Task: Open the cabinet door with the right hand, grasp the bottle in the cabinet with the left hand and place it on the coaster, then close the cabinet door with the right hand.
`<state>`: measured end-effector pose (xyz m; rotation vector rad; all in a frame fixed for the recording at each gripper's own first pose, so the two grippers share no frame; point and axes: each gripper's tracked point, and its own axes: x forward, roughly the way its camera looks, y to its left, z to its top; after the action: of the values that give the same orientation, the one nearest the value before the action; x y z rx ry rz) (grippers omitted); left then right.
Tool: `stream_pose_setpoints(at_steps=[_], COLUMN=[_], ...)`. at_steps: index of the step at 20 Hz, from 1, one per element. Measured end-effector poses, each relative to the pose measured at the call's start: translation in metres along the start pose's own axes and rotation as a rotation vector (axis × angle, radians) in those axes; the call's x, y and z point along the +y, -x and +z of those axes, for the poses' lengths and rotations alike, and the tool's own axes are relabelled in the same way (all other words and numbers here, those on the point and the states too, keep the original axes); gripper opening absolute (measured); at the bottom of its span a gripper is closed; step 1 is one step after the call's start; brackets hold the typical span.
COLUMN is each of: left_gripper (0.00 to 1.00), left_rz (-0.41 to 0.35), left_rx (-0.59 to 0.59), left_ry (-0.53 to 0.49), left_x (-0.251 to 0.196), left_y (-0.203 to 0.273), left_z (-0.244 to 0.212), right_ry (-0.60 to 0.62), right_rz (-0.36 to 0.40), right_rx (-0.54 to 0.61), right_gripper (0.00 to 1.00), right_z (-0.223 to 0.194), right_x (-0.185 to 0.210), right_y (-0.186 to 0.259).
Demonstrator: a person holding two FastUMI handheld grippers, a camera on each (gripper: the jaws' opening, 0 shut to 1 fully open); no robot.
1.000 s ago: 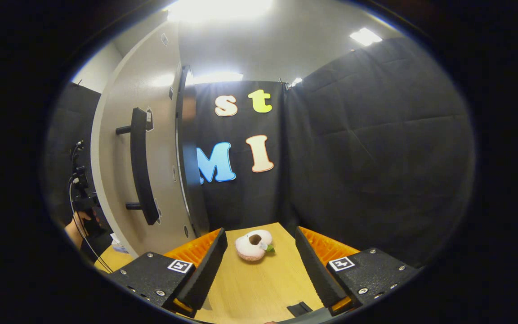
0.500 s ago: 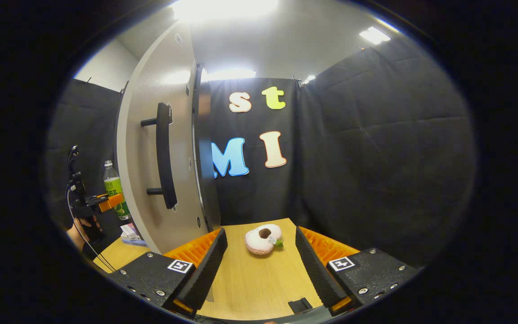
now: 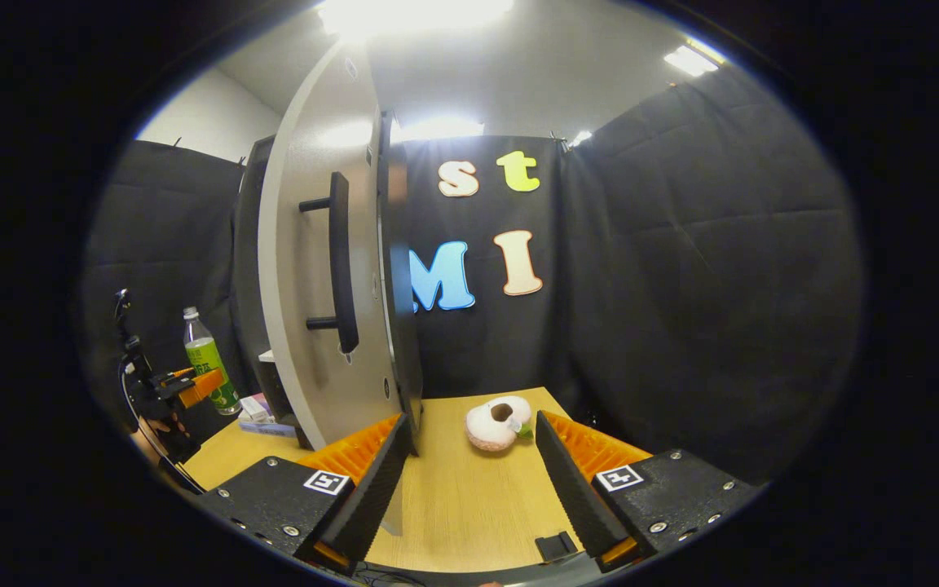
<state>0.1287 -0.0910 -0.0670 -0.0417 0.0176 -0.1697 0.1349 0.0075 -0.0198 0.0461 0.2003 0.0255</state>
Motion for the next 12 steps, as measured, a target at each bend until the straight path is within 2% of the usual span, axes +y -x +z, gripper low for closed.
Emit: stream_pose_setpoints(at_steps=[1,2,4,5,6,9,10,11,12], left_gripper=[0.71,0.67,0.67,0.71,0.67,0.67,0.63,0.67,0.67], left_rz=[0.008,0.015,0.033,0.04,0.044,0.055,0.062,0.076,0.082], left_rx=[0.005,0.008,0.016,0.019,0.023,0.04,0.043,0.049,0.053], left_ry=[-0.001,0.002,0.011,0.011,0.007,0.007,0.016,0.022,0.029], left_x=[0.002,0.004,0.007,0.008,0.008,0.007,0.007,0.01,0.011], left_y=[0.007,0.015,0.027,0.032,0.037,0.052,0.056,0.061,0.067], left_z=[-0.005,-0.011,-0.024,-0.029,-0.036,-0.058,-0.066,-0.073,-0.079], right_ry=[0.003,0.003,0.005,0.011,0.018,0.025,0.03,0.037,0.045], right_rz=[0.003,0.008,0.019,0.022,0.021,0.024,0.024,0.026,0.029], right_rx=[0.001,0.002,0.007,0.01,0.014,0.019,0.02,0.021,0.023], right_gripper=[0.94,0.94,0.94,0.94,0.94,0.94,0.94,0.94,0.94], right_z=[-0.002,-0.003,-0.005,-0.006,-0.007,-0.007,-0.007,-0.007,-0.007], right_x=[0.001,0.002,0.005,0.005,0.005,0.006,0.006,0.006,0.006], right_y=[0.001,0.002,0.005,0.005,0.006,0.006,0.008,0.007,0.007])
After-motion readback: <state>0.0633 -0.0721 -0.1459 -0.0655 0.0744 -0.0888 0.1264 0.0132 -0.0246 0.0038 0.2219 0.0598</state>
